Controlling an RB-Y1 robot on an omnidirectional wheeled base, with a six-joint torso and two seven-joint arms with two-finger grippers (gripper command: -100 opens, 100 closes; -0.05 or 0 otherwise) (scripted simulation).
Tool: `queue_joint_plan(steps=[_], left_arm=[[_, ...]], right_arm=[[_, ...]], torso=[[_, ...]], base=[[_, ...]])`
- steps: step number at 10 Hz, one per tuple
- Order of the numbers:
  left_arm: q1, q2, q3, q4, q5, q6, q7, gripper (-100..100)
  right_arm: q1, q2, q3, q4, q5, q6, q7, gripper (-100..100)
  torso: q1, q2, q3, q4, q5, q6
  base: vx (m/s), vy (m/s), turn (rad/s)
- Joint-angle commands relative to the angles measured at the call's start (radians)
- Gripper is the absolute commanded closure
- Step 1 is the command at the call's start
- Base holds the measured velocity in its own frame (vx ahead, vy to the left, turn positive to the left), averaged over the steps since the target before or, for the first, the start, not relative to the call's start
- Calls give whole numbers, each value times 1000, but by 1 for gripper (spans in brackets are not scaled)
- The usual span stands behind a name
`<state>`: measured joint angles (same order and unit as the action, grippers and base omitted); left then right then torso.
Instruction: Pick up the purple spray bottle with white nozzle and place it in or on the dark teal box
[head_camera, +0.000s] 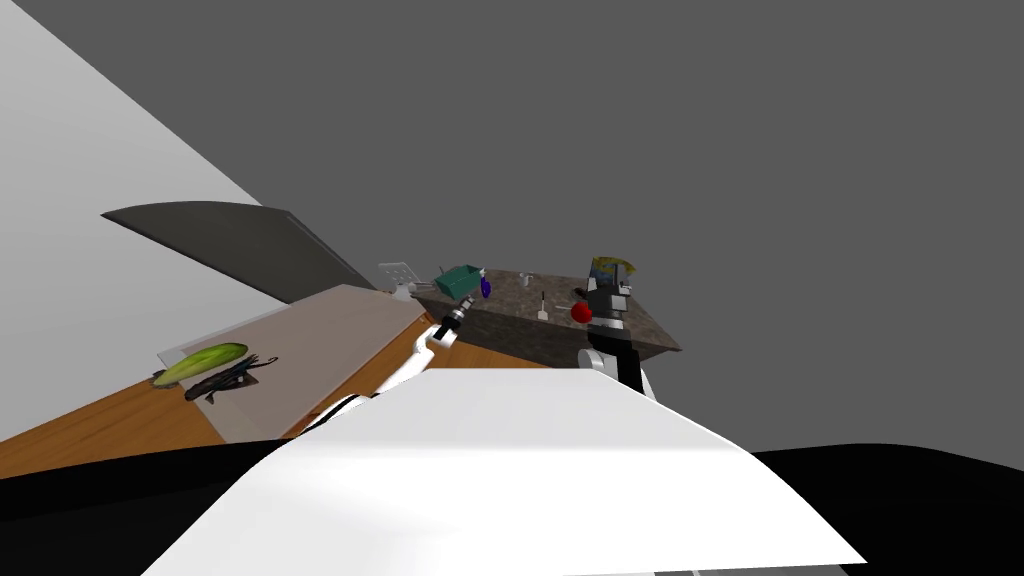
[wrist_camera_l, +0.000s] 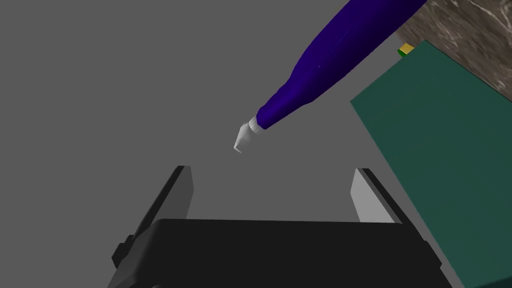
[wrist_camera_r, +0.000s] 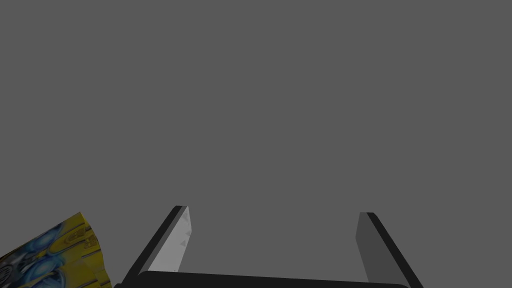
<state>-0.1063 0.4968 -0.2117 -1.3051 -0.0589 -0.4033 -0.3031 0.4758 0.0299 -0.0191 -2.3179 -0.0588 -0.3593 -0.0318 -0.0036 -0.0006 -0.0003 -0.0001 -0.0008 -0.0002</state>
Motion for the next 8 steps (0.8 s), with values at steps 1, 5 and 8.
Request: queue_joint_plan(steps=[1, 5, 8], left_arm=[[-47, 16, -20, 50, -28, 9, -21, -100], [-127, 47, -53, 156, -74, 32, -50, -100], [-165, 62, -68, 204, -96, 43, -64, -100]], right_arm=[[0, 0, 0, 0, 0, 0, 0, 0], [0, 0, 0, 0, 0, 0, 0, 0], [0, 0, 0, 0, 0, 0, 0, 0]], torso=[[0, 0, 0, 0, 0, 0], [1, 1, 0, 0, 0, 0], [1, 0, 0, 0, 0, 0]], base=[[2, -48, -33], [1, -39, -31], [4, -34, -26]])
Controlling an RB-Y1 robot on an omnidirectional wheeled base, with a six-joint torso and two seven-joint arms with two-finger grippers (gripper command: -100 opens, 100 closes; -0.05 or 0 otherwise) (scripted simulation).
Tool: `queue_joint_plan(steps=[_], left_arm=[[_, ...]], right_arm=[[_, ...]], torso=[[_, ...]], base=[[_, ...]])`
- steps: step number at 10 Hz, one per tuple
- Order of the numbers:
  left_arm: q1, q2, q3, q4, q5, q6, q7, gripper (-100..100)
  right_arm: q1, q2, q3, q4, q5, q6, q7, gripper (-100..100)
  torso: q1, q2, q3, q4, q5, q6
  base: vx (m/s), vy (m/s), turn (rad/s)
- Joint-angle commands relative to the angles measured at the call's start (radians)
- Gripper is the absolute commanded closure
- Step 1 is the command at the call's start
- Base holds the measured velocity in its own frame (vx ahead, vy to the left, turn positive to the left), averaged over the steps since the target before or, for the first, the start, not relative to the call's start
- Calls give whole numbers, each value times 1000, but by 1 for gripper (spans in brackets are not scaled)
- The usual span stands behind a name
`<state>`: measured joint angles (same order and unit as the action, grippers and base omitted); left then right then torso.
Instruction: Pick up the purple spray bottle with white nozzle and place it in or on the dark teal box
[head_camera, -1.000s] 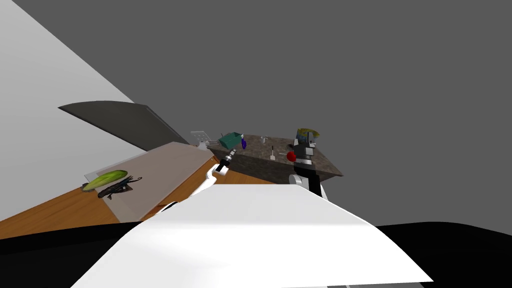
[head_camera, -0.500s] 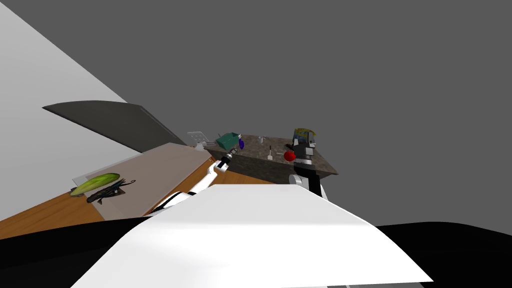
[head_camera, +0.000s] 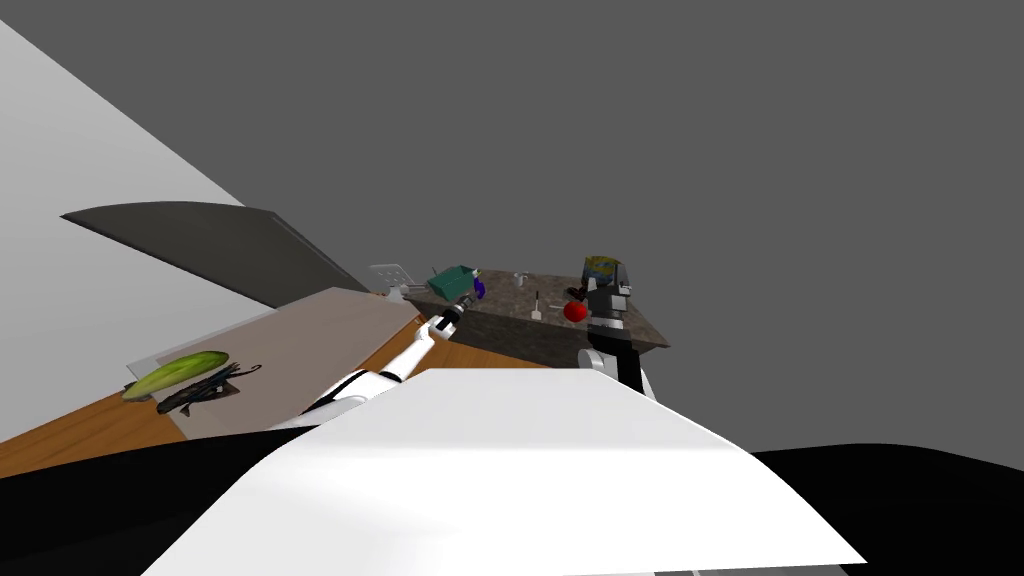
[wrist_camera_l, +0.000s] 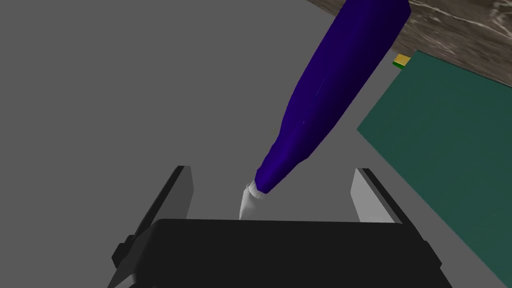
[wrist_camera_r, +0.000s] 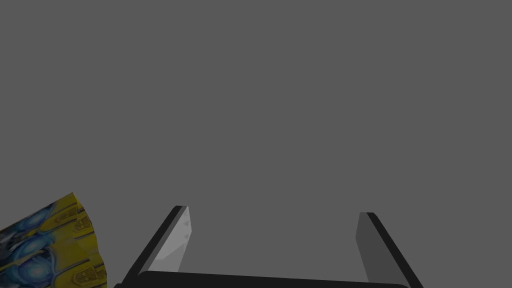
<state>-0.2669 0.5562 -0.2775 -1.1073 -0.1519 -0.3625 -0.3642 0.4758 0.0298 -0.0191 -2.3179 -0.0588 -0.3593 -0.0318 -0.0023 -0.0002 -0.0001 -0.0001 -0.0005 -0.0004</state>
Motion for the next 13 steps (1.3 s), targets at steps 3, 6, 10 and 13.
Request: queue_joint_plan(steps=[3, 6, 10, 13], left_arm=[[-106, 46, -44, 118, -63, 33, -39, -100], [-164, 74, -67, 182, -96, 50, -59, -100], [-235, 119, -97, 262, -135, 70, -85, -100], [-239, 112, -47, 295, -138, 75, -110, -100]], right_arm=[[0, 0, 0, 0, 0, 0, 0, 0], [0, 0, 0, 0, 0, 0, 0, 0], [0, 0, 0, 0, 0, 0, 0, 0], [0, 0, 0, 0, 0, 0, 0, 0]], torso=[[-1, 0, 0, 0, 0, 0], [-1, 0, 0, 0, 0, 0], [-1, 0, 0, 0, 0, 0], [2, 1, 0, 0, 0, 0]], base=[[5, -44, -48], [5, -46, -26], [5, -43, -36], [-17, 14, -102]])
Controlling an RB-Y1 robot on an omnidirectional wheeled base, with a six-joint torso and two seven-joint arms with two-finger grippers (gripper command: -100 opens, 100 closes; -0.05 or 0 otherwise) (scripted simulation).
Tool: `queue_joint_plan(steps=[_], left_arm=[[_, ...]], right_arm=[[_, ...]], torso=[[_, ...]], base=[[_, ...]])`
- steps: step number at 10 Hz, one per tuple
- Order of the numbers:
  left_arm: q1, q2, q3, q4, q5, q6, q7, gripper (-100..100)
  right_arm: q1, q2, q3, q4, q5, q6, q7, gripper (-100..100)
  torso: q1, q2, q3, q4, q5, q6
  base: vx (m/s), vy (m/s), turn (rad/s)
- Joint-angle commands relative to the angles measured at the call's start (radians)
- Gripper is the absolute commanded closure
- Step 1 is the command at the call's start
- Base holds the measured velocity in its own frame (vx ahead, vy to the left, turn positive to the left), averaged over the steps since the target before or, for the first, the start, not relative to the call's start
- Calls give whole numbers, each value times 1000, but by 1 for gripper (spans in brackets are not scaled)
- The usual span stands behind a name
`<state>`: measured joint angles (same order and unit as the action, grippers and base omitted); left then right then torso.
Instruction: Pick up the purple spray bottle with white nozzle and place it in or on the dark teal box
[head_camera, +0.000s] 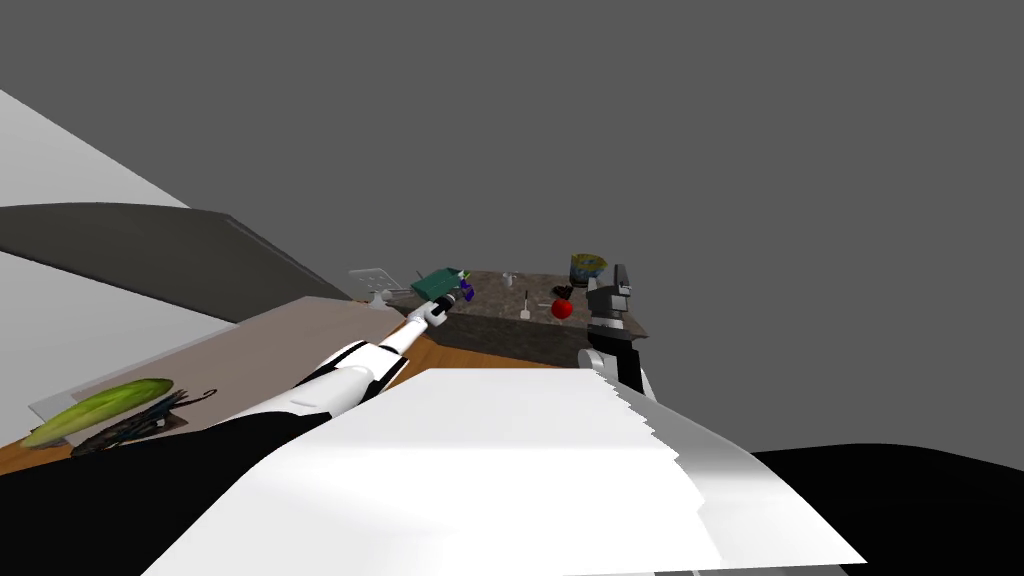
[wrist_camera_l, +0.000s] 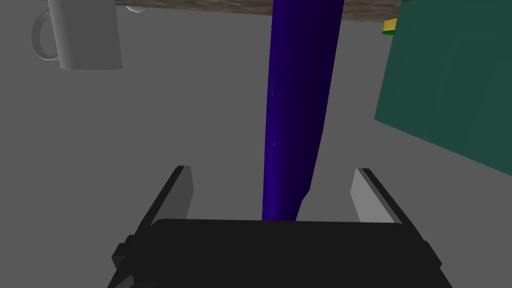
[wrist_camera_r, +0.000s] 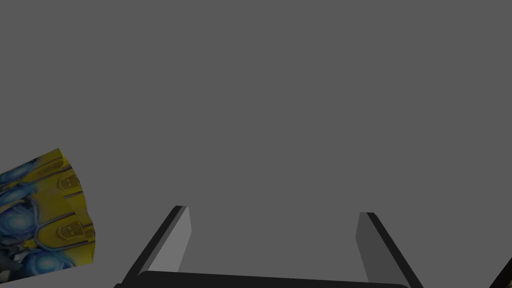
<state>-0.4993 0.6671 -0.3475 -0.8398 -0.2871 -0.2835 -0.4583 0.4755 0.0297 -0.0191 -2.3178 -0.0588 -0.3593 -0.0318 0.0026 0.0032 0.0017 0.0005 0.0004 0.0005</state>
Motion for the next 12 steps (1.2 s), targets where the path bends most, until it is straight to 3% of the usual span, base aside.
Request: queue_joint_plan(steps=[1, 4, 5, 6, 7, 8, 9, 10, 12], left_arm=[[-6, 1, 36, 28, -3, -4, -16, -100], [-21, -6, 130, 104, -16, 4, -77, -100], [-21, -6, 159, 90, -16, 4, -77, -100], [-28, -9, 192, 140, -23, 8, -108, -100], [-28, -9, 225, 154, -23, 8, -108, -100], [-36, -13, 256, 196, -30, 12, -139, -100], [-36, -13, 289, 196, -30, 12, -139, -100], [-43, -16, 320, 238, -37, 15, -169, -100], [-43, -16, 352, 238, -37, 15, -169, -100]], right_arm=[[0, 0, 0, 0, 0, 0, 0, 0], [0, 0, 0, 0, 0, 0, 0, 0], [0, 0, 0, 0, 0, 0, 0, 0], [0, 0, 0, 0, 0, 0, 0, 0], [0, 0, 0, 0, 0, 0, 0, 0], [0, 0, 0, 0, 0, 0, 0, 0], [0, 0, 0, 0, 0, 0, 0, 0], [0, 0, 0, 0, 0, 0, 0, 0], [0, 0, 0, 0, 0, 0, 0, 0]], torso=[[0, 0, 0, 0, 0, 0], [3, 4, 2, 1, 1, -2], [2, 3, 2, 1, 1, 0], [2, 3, 2, 1, 1, -1], [3, 4, 2, 1, 1, 0], [4, 3, 2, 1, 1, -2], [3, 4, 2, 1, 1, -1], [3, 3, 2, 1, 1, -2], [3, 3, 2, 1, 1, -2]], base=[[-72, 90, -281], [-96, 77, -324], [-89, 68, -285], [-116, 79, -474], [-95, 82, -184], [-112, 67, -318], [-95, 65, -221], [-109, 77, -350], [-68, 40, -118]])
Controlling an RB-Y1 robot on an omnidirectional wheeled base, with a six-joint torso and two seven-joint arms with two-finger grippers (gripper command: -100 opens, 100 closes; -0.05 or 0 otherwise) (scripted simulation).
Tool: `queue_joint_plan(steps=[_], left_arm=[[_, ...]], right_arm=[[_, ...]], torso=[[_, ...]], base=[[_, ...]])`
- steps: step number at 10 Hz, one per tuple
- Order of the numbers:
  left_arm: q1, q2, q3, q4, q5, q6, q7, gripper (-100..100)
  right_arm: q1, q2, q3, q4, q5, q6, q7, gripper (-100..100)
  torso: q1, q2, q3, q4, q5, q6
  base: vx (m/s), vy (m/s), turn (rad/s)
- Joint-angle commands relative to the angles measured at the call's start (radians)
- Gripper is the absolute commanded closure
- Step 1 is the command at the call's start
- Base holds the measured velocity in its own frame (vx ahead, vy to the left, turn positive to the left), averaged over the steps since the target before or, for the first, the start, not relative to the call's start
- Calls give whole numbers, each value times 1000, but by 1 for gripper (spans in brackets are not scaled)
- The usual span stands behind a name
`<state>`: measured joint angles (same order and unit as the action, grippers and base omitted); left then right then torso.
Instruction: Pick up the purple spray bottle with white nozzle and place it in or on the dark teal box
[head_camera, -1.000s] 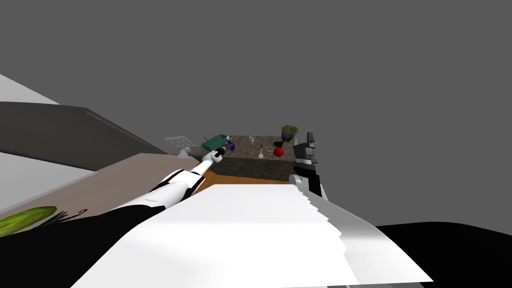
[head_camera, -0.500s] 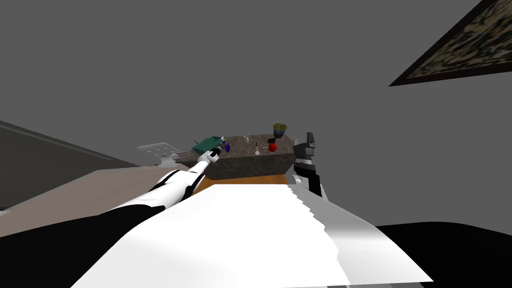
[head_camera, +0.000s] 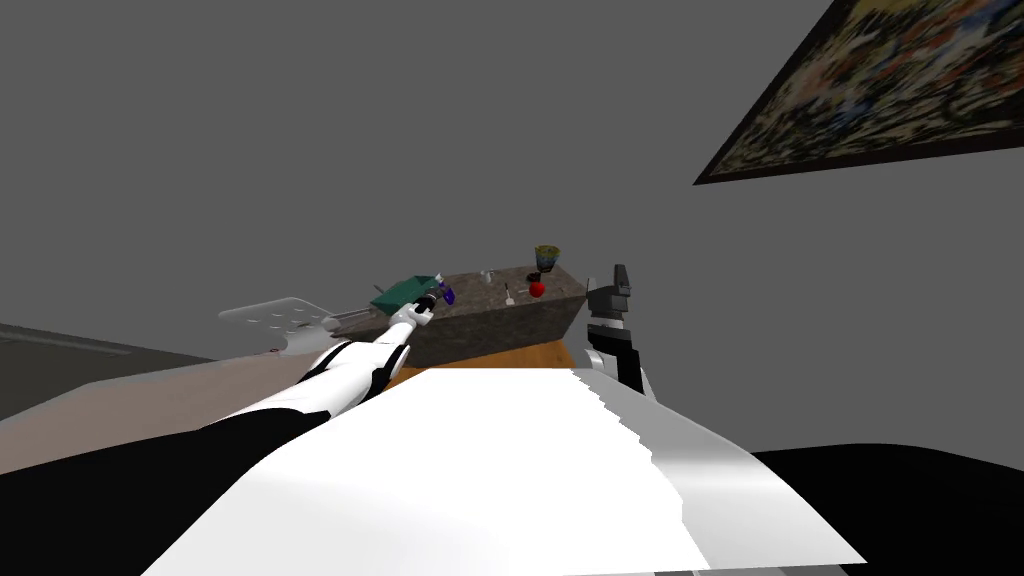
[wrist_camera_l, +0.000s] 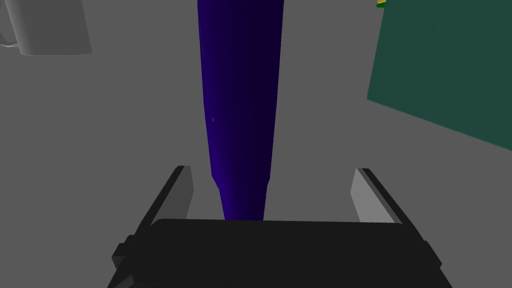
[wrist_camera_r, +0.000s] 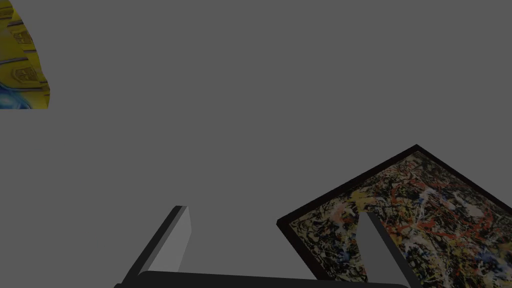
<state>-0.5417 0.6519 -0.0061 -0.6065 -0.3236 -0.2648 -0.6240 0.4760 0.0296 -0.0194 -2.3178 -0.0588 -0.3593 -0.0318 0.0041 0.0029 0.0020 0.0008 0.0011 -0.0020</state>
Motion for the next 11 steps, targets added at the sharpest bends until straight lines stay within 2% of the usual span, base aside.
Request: queue_joint_plan(steps=[1, 2, 3, 4, 5, 6, 7, 8, 9, 10, 11], left_arm=[[-8, -4, 50, 47, -7, 1, -34, -100], [-8, -4, 74, 47, -7, 1, -34, -100], [-15, -7, 103, 82, -14, 5, -65, -100], [-15, -7, 127, 76, -14, 5, -65, -100], [-23, -11, 160, 124, -21, 8, -95, -100], [-23, -11, 194, 131, -21, 8, -95, -100], [-23, -11, 200, 131, -21, 8, -95, -100], [-30, -14, 241, 173, -28, 12, -126, -100], [-30, -14, 263, 173, -28, 12, -126, -100], [-35, -7, 242, 181, -27, 3, -116, -100], [-34, -7, 245, 180, -27, 4, -117, 100]], right_arm=[[0, 0, 0, 0, 0, 0, 0, 0], [0, 0, 0, 0, 0, 0, 0, 0], [0, 0, 0, 0, 0, 0, 0, 0], [0, 0, 0, 0, 0, 0, 0, 0], [0, 0, 0, 0, 0, 0, 0, 0], [0, 0, 0, 0, 0, 0, 0, 0], [0, 0, 0, 0, 0, 0, 0, 0], [0, 0, 0, 0, 0, 0, 0, 0], [0, 0, 0, 0, 0, 0, 0, 0], [0, 0, 0, 0, 0, 0, 0, 0], [0, 0, 0, 0, 0, 0, 0, 0]], torso=[[0, 0, 0, 0, 0, 0], [-1, 1, 0, 0, 0, 2], [1, 1, 1, 0, 0, 0], [2, 3, 1, 0, 0, 1], [2, 2, 1, 1, 0, 1], [1, 2, 1, 0, 1, 3], [1, 1, 0, -1, 1, 2], [1, -2, -2, -1, 1, 1], [0, -1, -1, -1, 1, 3], [1, -1, -1, -1, 1, 2], [1, -3, -2, -1, 1, 1]], base=[[-78, 25, -400], [-85, 45, -207], [-113, 74, -336], [-104, 52, -248], [-110, 32, -362], [-99, 30, -226], [-51, 11, -11], [-84, 12, -321], [-95, 31, -292], [-38, 16, -39], [-7, 2, 8]])
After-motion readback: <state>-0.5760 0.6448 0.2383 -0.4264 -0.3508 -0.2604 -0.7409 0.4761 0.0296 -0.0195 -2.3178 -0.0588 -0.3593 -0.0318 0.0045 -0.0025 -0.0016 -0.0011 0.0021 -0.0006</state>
